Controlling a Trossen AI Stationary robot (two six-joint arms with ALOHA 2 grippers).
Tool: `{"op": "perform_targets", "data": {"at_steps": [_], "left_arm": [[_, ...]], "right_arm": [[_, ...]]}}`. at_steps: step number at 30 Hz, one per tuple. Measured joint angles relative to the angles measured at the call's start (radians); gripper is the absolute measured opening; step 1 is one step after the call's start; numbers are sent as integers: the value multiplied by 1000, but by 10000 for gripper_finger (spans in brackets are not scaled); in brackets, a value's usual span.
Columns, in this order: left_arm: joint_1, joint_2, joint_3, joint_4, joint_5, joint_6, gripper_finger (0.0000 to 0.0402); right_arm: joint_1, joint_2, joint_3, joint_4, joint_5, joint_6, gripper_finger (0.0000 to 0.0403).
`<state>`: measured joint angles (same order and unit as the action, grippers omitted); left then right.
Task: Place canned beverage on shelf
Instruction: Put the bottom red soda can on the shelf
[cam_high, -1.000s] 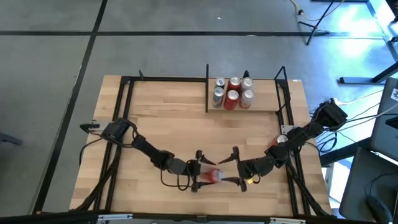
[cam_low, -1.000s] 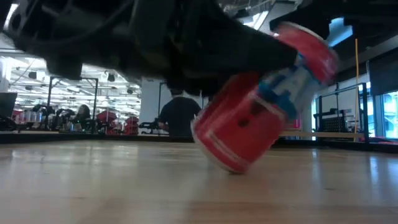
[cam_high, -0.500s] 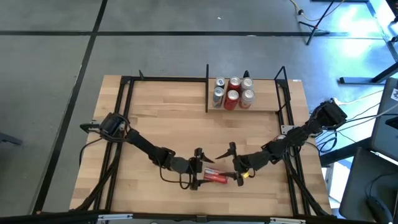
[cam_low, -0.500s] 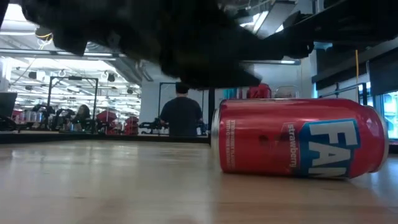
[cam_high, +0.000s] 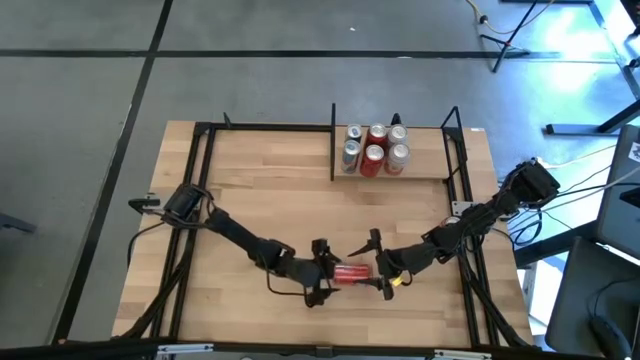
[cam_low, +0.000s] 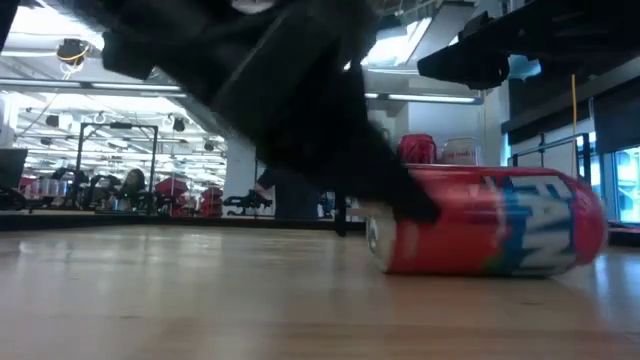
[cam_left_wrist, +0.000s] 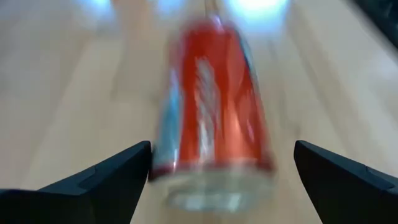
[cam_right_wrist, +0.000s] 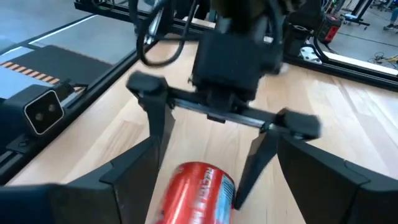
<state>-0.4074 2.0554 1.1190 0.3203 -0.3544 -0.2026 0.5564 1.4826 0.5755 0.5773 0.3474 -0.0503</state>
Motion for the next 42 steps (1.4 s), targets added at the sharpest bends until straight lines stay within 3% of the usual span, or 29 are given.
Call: {"op": "perform_targets", "data": {"at_steps": [13,25,29,36,42], "left_arm": [[63,50,72,-32,29,24,354],[59,46,81,-52,20,2,240],[12,16,77,-89,-88,53,239],[-99,-56,75,-151,-348,82,238],[-133,-59,11,-28,-356,80,238]], "right_arm": [[-1,0,0,-35,1,19,308],[0,-1,0,-35,3,31,308],[17,-59,-1,-75,7,52,308],[124,-306,0,-291,81,145,308],[178,-383,0,-461,193,196,308]]}}
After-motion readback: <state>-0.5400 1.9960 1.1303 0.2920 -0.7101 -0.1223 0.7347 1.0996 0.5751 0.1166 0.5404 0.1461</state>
